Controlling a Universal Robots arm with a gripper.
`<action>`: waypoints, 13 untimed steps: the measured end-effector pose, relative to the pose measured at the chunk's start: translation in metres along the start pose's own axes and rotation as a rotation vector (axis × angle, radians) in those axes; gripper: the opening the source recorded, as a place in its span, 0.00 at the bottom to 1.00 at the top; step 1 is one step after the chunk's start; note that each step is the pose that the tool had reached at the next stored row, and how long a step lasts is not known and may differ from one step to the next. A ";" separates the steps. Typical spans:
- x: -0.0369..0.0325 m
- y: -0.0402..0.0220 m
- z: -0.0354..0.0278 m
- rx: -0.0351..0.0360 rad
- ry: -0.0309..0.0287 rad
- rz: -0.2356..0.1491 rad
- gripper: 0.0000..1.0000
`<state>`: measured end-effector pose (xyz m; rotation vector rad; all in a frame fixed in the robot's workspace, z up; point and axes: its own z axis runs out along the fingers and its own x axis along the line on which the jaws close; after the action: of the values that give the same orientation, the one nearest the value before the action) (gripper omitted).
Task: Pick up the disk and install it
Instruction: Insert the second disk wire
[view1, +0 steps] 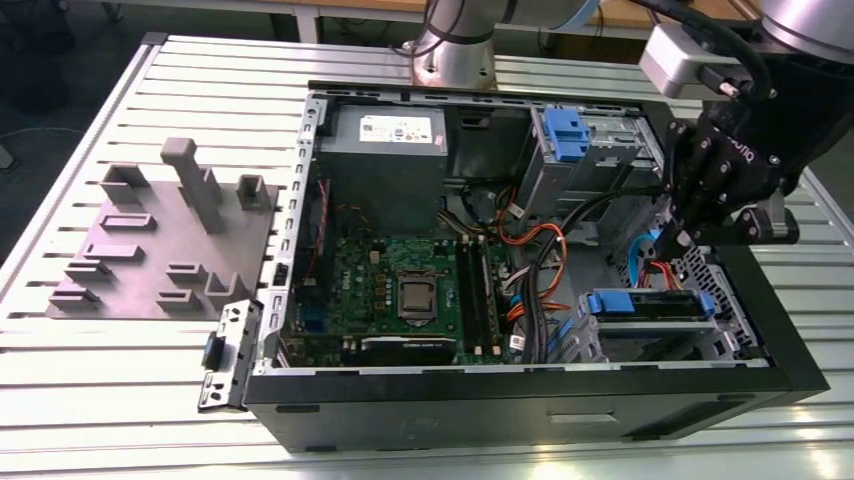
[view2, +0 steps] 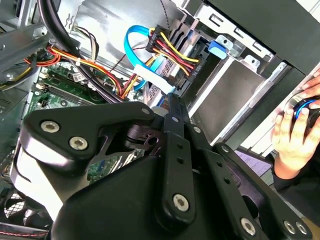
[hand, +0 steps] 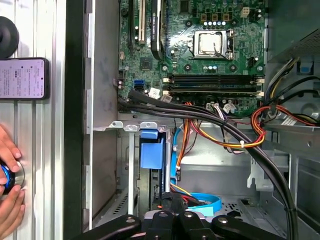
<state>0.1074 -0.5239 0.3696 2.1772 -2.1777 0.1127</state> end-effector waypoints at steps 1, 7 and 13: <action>-0.0003 0.0000 -0.0001 -0.0001 0.0001 0.001 0.11; -0.0031 0.0001 -0.0011 -0.0005 0.0003 0.005 0.11; -0.0044 0.0002 -0.0025 -0.0008 0.0001 0.008 0.11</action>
<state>0.1071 -0.5193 0.3716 2.1677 -2.1868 0.1123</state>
